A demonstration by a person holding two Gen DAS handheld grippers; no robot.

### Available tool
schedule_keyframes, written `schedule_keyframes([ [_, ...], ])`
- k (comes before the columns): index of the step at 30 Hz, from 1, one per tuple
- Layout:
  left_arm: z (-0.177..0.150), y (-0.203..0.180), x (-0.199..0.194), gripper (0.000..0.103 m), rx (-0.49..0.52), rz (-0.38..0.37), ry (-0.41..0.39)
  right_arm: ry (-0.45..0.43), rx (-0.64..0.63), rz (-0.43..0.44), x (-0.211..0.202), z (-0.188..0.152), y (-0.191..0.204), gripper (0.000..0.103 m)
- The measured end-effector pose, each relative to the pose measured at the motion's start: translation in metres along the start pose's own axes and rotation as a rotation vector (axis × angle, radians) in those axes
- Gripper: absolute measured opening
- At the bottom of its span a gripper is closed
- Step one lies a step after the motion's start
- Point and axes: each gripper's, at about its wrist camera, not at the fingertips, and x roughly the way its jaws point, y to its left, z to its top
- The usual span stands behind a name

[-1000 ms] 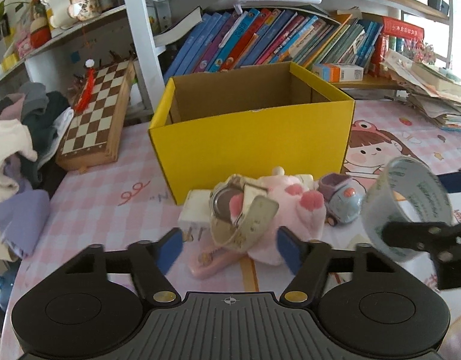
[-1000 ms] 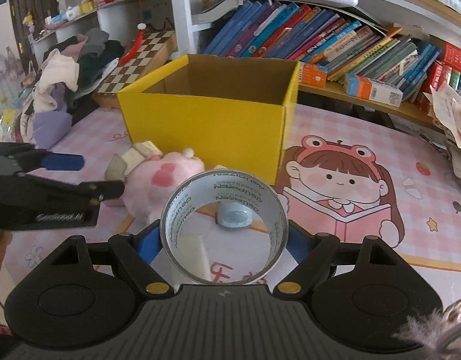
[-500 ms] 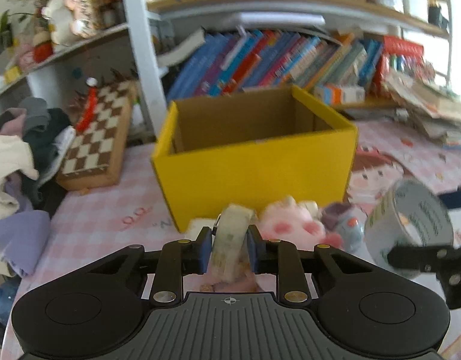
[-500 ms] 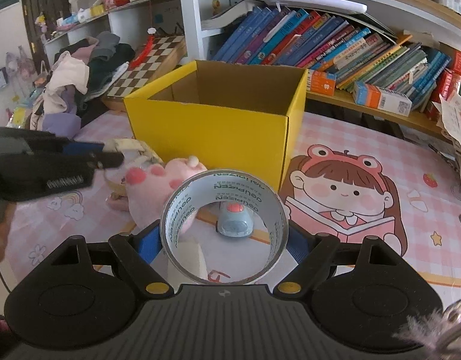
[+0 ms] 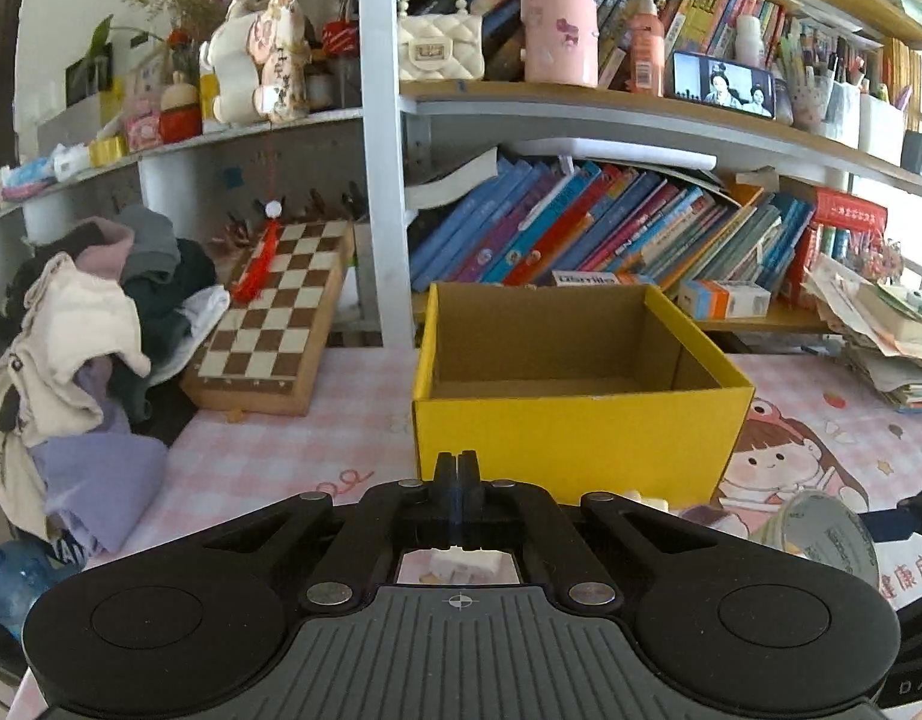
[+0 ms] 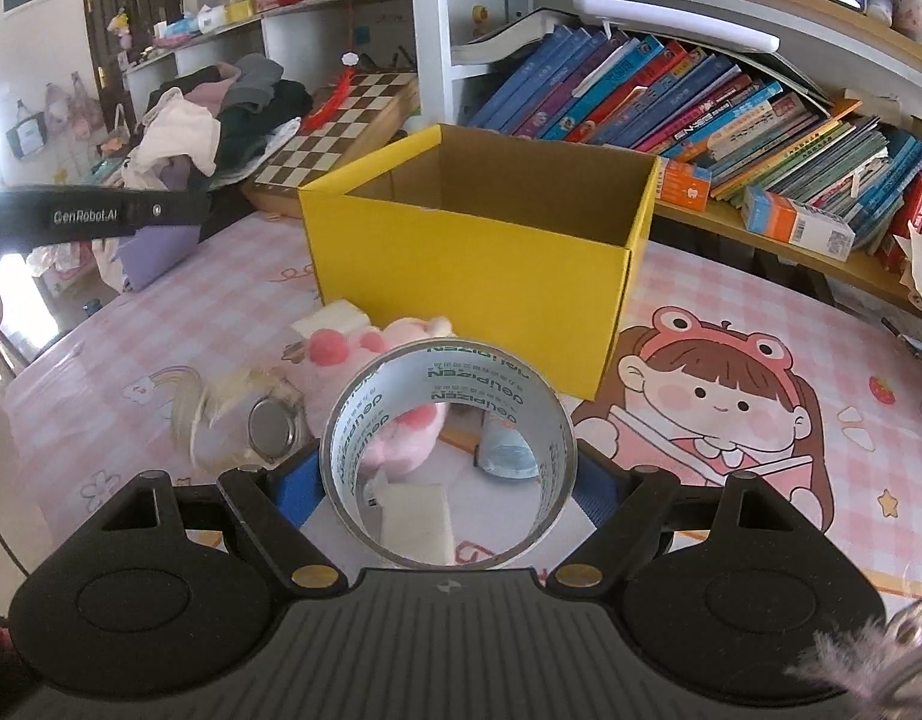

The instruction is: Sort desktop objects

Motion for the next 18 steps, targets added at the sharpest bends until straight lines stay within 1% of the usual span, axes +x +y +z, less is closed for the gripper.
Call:
schedule_keyframes([
  [2,-0.008,0.004,-0.001,0.002,0.006,-0.023,0.024,0.010,0.012,-0.011,0.002,-0.001,0.006,0.082],
  [3,-0.013,0.006,-0.001,0.007,0.008,-0.043,0.041,0.015,0.016,-0.019,0.001,-0.002,0.010,0.082],
  [6,-0.028,0.011,-0.003,0.009,0.007,-0.107,0.091,0.030,0.023,-0.043,0.000,-0.006,0.021,0.082],
  [8,-0.037,0.014,-0.002,0.022,0.008,-0.150,0.130,0.043,0.025,-0.059,-0.001,-0.009,0.029,0.082],
  [10,-0.044,0.015,0.000,0.048,0.017,-0.179,0.164,0.054,0.030,-0.076,-0.002,-0.012,0.036,0.082],
  [11,-0.045,0.014,0.000,0.052,0.026,-0.185,0.166,0.056,0.031,-0.083,-0.002,-0.012,0.039,0.082],
  [12,-0.046,0.014,0.000,0.059,0.036,-0.190,0.166,0.057,0.032,-0.091,-0.003,-0.013,0.041,0.082],
  [16,-0.045,0.012,0.001,0.067,0.054,-0.226,0.158,0.050,0.037,-0.121,-0.007,-0.014,0.046,0.082],
  [18,-0.045,0.009,0.002,0.068,0.062,-0.248,0.155,0.046,0.040,-0.136,-0.010,-0.014,0.046,0.082],
])
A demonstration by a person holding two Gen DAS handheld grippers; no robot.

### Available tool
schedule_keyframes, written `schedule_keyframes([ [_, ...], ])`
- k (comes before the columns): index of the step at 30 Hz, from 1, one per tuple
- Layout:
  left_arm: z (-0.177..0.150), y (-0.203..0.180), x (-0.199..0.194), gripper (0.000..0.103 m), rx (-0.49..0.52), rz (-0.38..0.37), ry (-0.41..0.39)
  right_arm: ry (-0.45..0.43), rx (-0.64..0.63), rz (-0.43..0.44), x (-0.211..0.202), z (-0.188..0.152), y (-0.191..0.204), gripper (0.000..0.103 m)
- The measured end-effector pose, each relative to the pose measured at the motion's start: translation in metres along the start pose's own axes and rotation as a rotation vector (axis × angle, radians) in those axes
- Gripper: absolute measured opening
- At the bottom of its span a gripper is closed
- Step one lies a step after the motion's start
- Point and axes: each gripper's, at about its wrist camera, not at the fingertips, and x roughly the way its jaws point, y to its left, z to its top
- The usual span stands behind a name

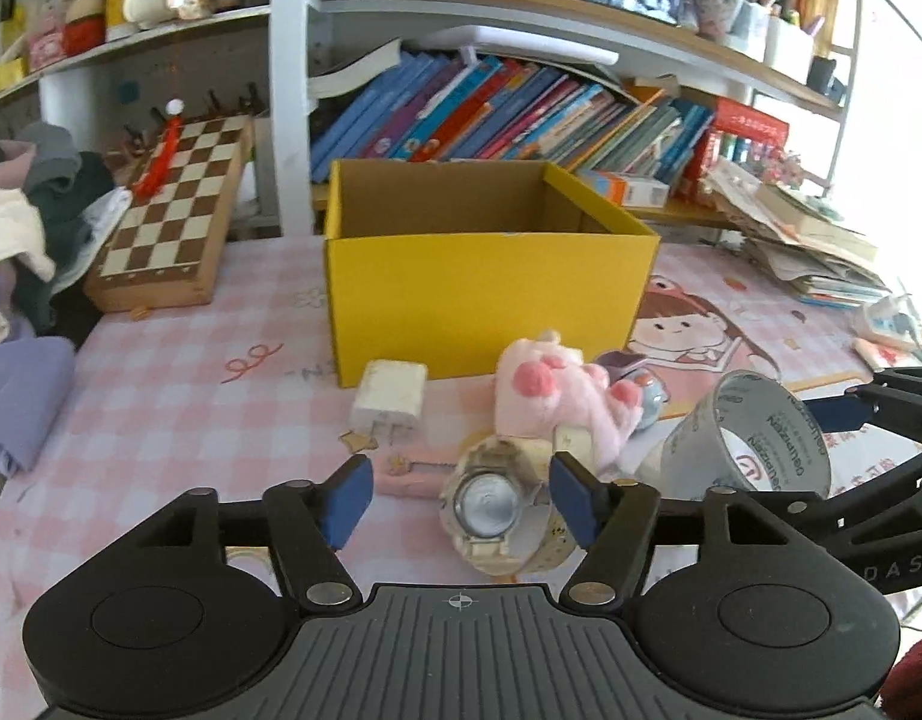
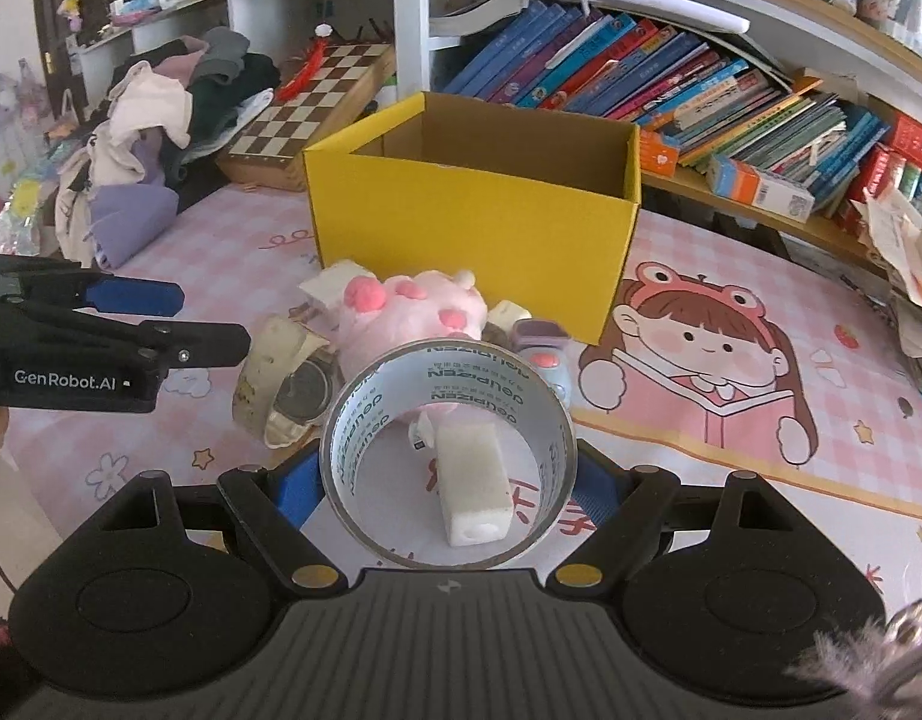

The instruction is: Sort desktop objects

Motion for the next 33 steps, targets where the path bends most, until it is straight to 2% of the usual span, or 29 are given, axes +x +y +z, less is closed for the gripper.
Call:
schedule_keyframes([
  [8,0.000,-0.011,0.000,0.069,0.040,-0.101,-0.026,0.001,0.016,-0.030,0.000,0.001,-0.007,0.082],
  [17,-0.012,-0.007,0.030,0.065,0.013,-0.027,0.107,0.024,-0.014,-0.004,0.009,0.003,-0.005,0.082],
  [26,-0.021,-0.007,0.052,0.049,0.022,0.015,0.170,0.051,-0.034,0.007,0.015,0.002,-0.009,0.082],
  [32,-0.024,-0.007,0.063,0.033,0.019,0.010,0.202,0.058,-0.019,-0.002,0.015,0.001,-0.016,0.082],
  [33,-0.025,-0.008,0.064,0.028,0.020,0.007,0.205,0.059,-0.017,-0.003,0.015,0.000,-0.017,0.082],
])
